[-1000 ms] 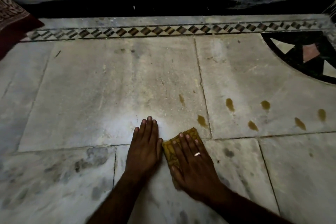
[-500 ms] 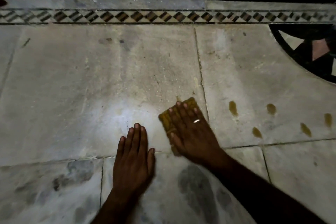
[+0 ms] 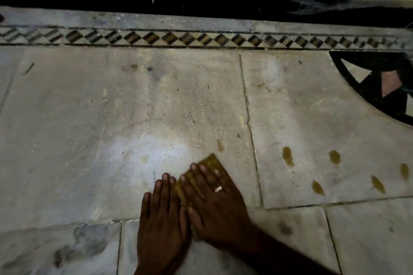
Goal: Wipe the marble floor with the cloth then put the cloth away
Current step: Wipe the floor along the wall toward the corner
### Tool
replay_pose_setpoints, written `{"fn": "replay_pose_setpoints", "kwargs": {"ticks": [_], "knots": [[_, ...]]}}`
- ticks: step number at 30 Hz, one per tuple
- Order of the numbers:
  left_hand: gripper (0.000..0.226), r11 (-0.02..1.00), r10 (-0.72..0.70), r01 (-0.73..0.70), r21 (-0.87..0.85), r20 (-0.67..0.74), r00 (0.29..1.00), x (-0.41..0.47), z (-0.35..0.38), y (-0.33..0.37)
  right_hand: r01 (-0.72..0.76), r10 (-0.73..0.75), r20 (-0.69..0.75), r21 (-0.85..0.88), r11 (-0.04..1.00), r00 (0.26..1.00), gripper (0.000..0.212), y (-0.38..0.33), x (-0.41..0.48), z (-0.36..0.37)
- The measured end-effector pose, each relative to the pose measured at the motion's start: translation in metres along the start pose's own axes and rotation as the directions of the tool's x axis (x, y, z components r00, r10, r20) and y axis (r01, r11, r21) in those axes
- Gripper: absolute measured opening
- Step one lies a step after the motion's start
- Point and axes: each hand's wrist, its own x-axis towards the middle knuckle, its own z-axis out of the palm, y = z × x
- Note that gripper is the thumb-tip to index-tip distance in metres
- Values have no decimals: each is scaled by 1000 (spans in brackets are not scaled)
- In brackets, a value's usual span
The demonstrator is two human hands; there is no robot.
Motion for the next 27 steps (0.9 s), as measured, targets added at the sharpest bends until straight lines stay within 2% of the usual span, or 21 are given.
{"fn": "replay_pose_setpoints", "kwargs": {"ticks": [3,6,8,10,13,16,19,21,24,27], "knots": [[62,998,-55,55,-22,-20,998,18,0,16,46,-42,-92,33,998,995,56,32,43,6],[62,998,37,-37,-43,-3,999,52,-1,28,-6,4,-134,-16,1000,991,52,82,69,9],[64,997,33,-32,-68,25,999,72,-1,30,-86,78,-92,-98,991,993,53,120,68,4],[65,997,13,-10,-77,40,999,79,0,31,-230,219,-98,-124,965,971,56,137,44,-3],[65,997,-1,2,-73,12,1000,76,2,33,-382,362,-150,-138,914,920,59,107,-6,-8],[64,998,-5,5,-65,-5,1000,72,5,33,-327,311,-144,-101,940,939,58,53,-7,-3],[61,998,-62,62,-13,-35,997,71,8,31,-120,117,-90,-22,993,989,53,42,50,4],[60,990,-136,135,-26,-37,990,75,8,29,5,-6,-99,-6,1000,995,52,57,92,13],[63,992,-114,113,-49,-11,993,77,6,29,6,-8,-85,-26,1000,996,50,91,130,15],[65,991,-120,120,-58,7,993,78,4,29,-116,109,-79,-93,989,991,53,131,125,8]]}}
